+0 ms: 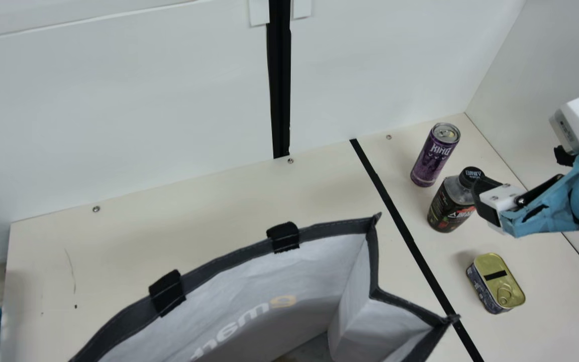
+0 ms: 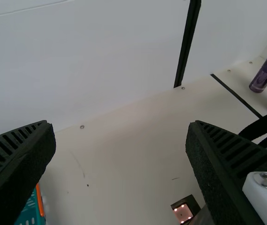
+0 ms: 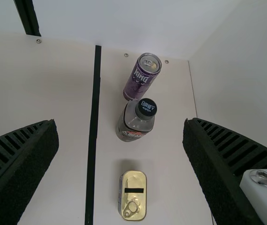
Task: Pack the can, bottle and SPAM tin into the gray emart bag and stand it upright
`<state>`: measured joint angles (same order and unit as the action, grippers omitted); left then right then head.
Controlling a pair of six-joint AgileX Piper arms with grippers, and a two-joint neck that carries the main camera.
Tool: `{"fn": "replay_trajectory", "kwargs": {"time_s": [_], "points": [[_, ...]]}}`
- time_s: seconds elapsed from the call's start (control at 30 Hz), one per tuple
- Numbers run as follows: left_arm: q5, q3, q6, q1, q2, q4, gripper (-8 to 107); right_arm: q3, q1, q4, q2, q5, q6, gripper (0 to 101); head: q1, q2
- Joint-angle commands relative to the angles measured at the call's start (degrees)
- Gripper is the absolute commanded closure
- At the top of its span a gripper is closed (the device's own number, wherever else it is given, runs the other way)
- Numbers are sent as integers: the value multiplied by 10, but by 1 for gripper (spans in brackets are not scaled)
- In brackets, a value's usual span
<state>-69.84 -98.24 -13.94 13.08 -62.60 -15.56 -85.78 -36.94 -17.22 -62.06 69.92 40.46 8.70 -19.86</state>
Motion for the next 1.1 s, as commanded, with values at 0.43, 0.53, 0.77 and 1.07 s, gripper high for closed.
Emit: {"fn": "replay_trajectory", "kwargs": {"time_s": [0.43, 0.53, 0.77, 1.07], "points": [[-1, -34, 39, 145, -23, 76, 9, 0, 0, 0, 0, 0, 0, 6, 13, -1], [-1, -43, 46, 171, -28, 90, 9, 0, 0, 0, 0, 0, 0, 6, 13, -1], [-1, -64, 60, 230, -43, 117, 9, 0, 0, 0, 0, 0, 0, 6, 13, -1], [-1, -81, 73, 299, -63, 131, 9, 0, 0, 0, 0, 0, 0, 6, 13, -1]]}}
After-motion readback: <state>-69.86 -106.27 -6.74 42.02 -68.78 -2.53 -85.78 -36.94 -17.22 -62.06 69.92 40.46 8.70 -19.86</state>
